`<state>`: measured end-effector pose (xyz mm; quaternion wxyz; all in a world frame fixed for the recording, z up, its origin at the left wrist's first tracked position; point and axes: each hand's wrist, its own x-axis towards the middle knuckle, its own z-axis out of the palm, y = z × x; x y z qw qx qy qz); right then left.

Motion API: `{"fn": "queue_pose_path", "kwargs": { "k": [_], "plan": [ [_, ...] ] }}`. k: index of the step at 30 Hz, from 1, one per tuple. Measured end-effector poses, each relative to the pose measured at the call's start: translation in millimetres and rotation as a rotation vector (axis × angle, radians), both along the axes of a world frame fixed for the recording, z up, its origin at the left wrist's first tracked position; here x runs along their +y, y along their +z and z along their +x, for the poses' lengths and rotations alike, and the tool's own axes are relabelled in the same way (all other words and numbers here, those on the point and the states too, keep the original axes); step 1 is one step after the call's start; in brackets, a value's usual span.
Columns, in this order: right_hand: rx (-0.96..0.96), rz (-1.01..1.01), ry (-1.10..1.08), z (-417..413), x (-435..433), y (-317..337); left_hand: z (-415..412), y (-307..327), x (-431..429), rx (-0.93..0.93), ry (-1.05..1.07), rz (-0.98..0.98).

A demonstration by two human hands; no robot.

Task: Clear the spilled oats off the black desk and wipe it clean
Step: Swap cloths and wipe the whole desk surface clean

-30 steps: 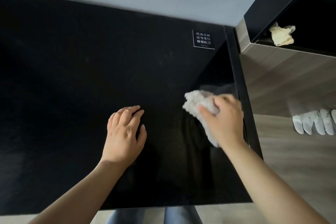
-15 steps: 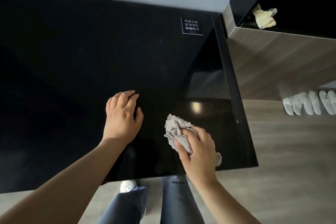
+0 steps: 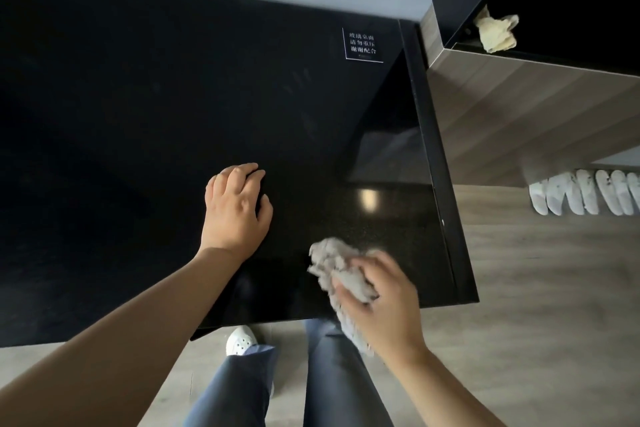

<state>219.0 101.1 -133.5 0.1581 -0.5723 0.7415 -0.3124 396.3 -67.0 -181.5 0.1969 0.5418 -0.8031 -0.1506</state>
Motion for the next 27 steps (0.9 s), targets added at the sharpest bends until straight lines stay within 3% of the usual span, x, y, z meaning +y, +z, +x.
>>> {"fn": "queue_pose_path", "kwargs": {
  "k": [7, 18, 23, 27],
  "plan": [
    [-0.111, -0.155, -0.250, -45.5, -148.9, 28.8, -5.5, 12.8, -33.4, 0.026, 0.051, -0.008],
    [0.056, -0.164, -0.221, -104.7, -373.6, -9.9, -8.3, -3.4, -138.1, -0.071, 0.141, -0.067],
    [0.171, -0.006, -0.252, -130.5, -434.7, -23.5, -9.2, -3.0, -138.5, -0.082, 0.161, -0.061],
    [0.247, 0.140, -0.109, -136.2, -464.3, -35.6, -11.2, -0.5, -139.4, -0.086, 0.162, -0.053]
  ]
}}
